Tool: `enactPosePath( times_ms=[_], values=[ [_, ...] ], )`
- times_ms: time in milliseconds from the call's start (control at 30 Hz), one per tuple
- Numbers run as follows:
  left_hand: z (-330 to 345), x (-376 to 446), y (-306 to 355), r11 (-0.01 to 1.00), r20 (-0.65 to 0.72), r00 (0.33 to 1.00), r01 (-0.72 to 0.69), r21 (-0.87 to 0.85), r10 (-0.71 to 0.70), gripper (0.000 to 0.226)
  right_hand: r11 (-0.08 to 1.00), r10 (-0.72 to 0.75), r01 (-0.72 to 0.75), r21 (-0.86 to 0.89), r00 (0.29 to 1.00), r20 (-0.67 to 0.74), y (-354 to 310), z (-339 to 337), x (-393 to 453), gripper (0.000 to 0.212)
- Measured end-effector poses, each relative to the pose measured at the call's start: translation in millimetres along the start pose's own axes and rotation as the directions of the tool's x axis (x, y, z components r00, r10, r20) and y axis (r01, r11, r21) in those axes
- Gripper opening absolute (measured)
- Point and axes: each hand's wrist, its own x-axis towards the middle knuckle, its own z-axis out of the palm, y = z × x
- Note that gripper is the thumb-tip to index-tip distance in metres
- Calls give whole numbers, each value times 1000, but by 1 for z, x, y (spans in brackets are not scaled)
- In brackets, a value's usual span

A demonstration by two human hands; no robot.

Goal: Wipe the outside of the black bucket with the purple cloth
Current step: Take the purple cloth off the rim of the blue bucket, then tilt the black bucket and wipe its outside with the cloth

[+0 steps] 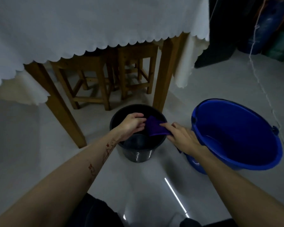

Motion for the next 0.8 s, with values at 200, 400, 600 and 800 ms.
enactPosePath(
  times_ms=[200,400,600,800],
  values=[
    [-41,36,-60,479,217,975,-164,862,-56,52,982,117,-123,146,992,52,20,50,7,33],
    [-59,46,-97,222,398,896,-354,908,-200,36,945,187,-186,271,982,21,27,68,4,26],
    [-62,43,-94,199,426,902,-407,892,-67,23,833,306,-258,490,952,-21,18,64,0,14],
    [-56,30,-59,464,359,933,-317,827,-4,33,683,519,-295,668,839,-161,8,50,5,6]
  ],
)
